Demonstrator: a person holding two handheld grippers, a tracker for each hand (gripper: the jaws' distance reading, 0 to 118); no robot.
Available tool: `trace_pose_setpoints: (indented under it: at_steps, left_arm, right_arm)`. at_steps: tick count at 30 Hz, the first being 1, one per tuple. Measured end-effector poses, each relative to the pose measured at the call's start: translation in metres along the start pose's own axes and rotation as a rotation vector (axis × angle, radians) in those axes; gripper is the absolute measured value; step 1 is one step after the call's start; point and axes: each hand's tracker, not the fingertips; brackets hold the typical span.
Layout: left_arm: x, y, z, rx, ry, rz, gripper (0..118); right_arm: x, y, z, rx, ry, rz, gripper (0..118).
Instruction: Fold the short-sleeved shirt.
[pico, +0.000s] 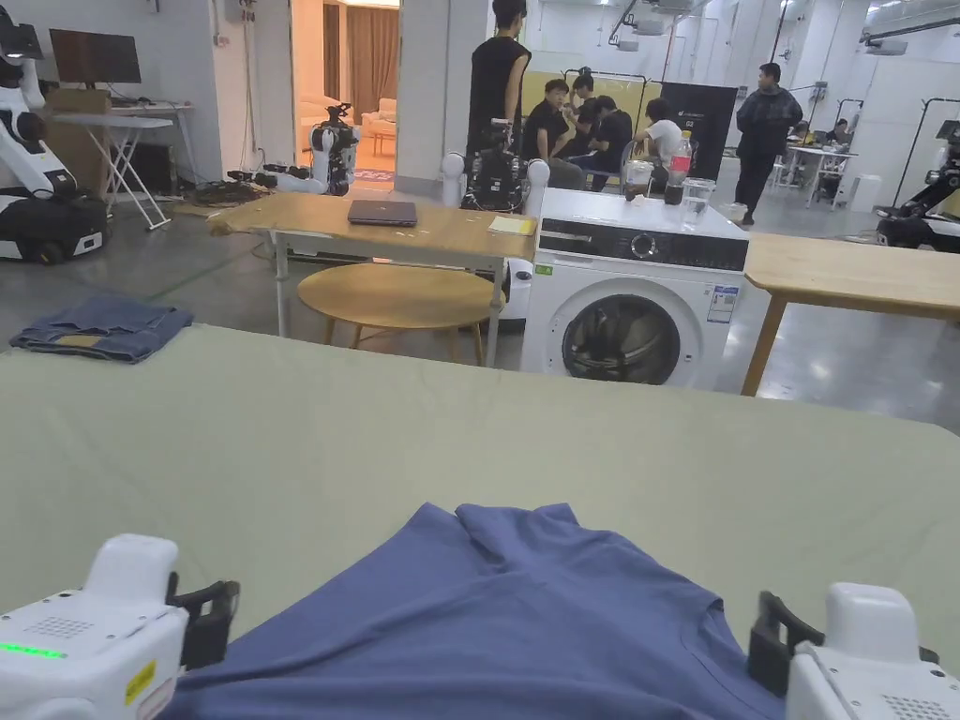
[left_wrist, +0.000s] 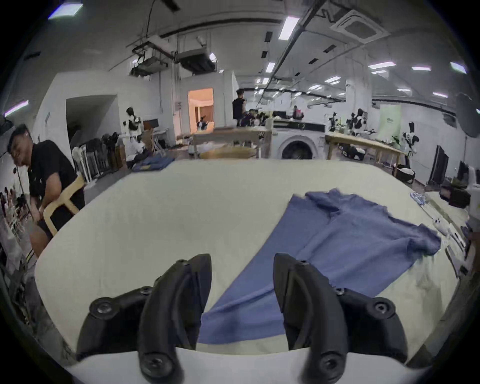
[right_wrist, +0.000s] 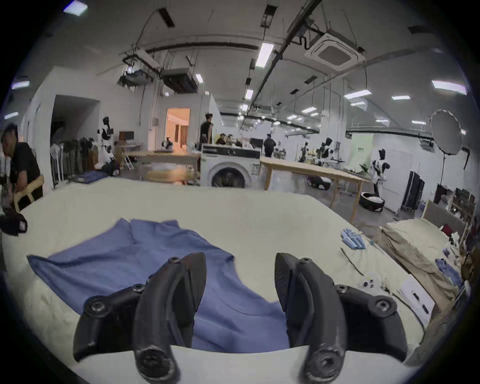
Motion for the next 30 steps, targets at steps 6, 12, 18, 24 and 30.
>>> trace_pose_setpoints:
  at_steps: [6, 12, 18, 24, 30]
  left_arm:
    - [0.060, 0.010, 0.010, 0.120, -0.011, -0.048, 9]
    - [0.080, 0.018, 0.019, 0.149, -0.024, 0.025, 0]
    - [0.053, 0.008, 0.015, -0.031, -0.026, 0.120, 0]
    - [-0.021, -0.015, 0.010, -0.198, 0.047, 0.277, 0]
    - [-0.089, -0.027, -0.008, -0.355, 0.055, 0.404, 23]
  right_arm:
    - [-0.052, 0.008, 0.021, 0.107, 0.053, -0.032, 5]
    - [-0.072, 0.009, 0.029, 0.094, 0.127, -0.077, 0]
    - [-0.084, 0.002, 0.029, 0.064, 0.143, -0.058, 0]
    - [-0.087, -0.009, 0.014, 0.004, 0.169, -0.040, 0]
    - [-0.092, -0.016, 0.000, -0.044, 0.184, -0.020, 0]
